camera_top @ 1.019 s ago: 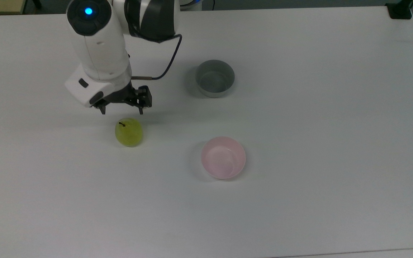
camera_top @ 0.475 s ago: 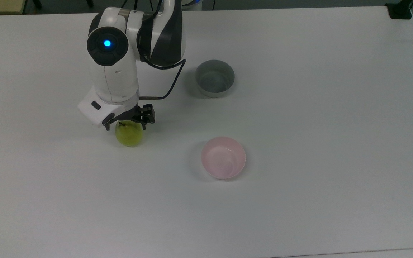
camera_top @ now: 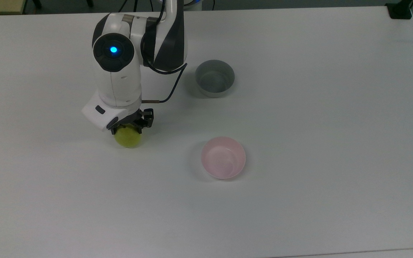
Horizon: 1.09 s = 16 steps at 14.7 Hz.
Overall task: Place the pear in the bowl
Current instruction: 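Close the gripper on the green pear and lift it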
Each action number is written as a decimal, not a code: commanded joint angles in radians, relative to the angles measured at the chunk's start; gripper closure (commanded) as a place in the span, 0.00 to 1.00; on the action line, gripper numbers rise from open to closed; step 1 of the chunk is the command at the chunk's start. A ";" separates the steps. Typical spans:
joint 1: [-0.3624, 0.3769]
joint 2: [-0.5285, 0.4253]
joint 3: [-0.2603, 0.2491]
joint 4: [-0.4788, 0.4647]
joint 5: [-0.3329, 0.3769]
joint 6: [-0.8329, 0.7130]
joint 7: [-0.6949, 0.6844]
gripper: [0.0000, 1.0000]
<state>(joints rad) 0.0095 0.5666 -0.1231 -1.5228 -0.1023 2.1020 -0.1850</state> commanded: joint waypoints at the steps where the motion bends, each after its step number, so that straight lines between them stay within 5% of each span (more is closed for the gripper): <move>1: 0.009 0.004 -0.001 0.001 -0.017 0.018 -0.002 0.55; 3: 0.009 -0.025 -0.001 0.003 -0.007 0.009 -0.002 0.62; 10: -0.005 -0.256 -0.020 0.010 0.041 -0.172 -0.008 0.63; 12: -0.002 -0.323 -0.061 0.012 0.052 -0.235 -0.028 0.63; 16: 0.065 -0.321 -0.094 0.039 0.075 -0.272 -0.033 0.63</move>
<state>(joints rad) 0.0025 0.2455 -0.1730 -1.4809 -0.0560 1.8558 -0.1985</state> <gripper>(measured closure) 0.313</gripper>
